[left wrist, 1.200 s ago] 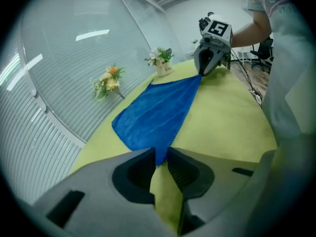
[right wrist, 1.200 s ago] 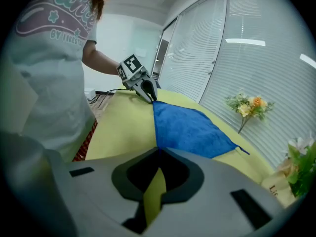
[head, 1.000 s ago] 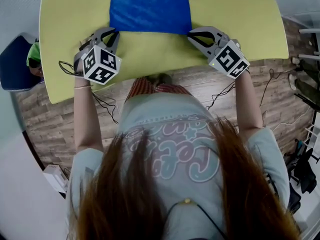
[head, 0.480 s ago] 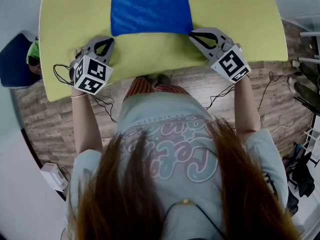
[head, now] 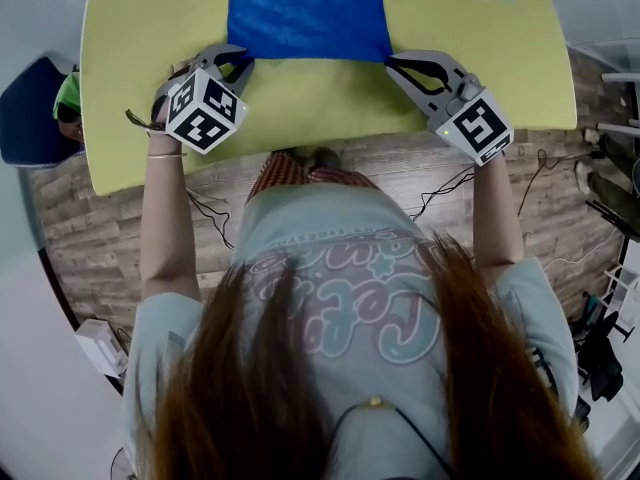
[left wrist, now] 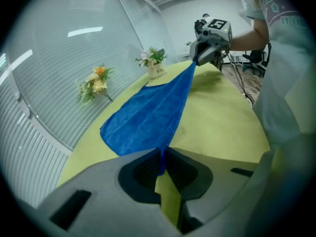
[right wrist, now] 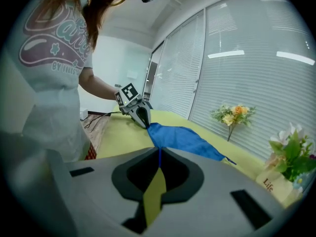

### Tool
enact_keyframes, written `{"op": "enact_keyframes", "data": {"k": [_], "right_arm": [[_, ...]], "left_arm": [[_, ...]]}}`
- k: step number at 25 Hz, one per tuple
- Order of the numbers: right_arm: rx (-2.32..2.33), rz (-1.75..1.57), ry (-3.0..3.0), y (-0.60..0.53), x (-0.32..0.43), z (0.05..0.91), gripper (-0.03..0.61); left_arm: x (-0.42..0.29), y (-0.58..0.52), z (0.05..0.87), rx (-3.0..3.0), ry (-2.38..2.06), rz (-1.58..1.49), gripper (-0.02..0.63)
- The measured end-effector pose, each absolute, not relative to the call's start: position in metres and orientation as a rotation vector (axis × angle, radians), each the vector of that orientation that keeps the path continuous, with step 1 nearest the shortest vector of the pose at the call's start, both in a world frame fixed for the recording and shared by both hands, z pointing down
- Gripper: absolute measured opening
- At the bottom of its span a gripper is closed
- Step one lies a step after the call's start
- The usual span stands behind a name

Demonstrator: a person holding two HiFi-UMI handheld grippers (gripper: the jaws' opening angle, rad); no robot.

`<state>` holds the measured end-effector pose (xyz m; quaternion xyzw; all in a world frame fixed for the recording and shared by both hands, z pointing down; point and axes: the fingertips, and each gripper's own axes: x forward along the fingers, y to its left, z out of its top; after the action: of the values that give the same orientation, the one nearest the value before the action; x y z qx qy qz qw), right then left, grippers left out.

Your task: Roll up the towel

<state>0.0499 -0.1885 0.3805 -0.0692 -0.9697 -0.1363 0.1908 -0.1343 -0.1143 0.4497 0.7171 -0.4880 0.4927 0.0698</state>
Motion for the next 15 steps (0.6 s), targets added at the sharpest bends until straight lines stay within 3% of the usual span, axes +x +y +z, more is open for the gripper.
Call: {"op": "enact_keyframes", "data": {"k": [1, 15], "right_arm": [[-0.181, -0.368, -2.733, -0.191, 0.050, 0.378, 0.017], [-0.295, -0.532, -2.642, -0.193, 0.032, 0.370, 0.020]], "left_arm": [[-0.133, -0.114, 0.450, 2.170, -1.434, 1.503, 0.025], [-0.126, -0.074, 0.442, 2.129, -1.554, 1.445, 0.020]]}}
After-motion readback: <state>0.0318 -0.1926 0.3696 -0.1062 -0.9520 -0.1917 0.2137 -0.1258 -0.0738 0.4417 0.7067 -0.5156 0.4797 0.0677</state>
